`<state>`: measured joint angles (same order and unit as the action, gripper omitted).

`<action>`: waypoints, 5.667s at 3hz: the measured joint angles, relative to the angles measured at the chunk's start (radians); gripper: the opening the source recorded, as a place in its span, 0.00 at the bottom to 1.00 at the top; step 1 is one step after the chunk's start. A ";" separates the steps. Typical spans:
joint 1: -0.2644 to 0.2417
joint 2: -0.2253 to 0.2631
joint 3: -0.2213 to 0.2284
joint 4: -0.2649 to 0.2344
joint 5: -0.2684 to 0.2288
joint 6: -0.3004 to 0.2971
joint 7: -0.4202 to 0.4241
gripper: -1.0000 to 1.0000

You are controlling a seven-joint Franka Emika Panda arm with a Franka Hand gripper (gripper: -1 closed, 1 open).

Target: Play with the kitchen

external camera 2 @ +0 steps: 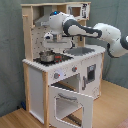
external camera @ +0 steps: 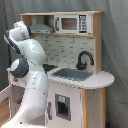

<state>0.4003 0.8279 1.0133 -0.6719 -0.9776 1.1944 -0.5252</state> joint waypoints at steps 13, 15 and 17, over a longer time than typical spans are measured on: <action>-0.215 -0.076 0.324 -0.174 0.001 -0.237 0.226 0.00; -0.293 -0.080 0.324 -0.302 -0.001 -0.081 0.247 0.00; -0.381 -0.107 0.328 -0.429 -0.010 -0.003 0.363 0.00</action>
<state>0.0193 0.7214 1.3418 -1.1009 -0.9881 1.1909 -0.1620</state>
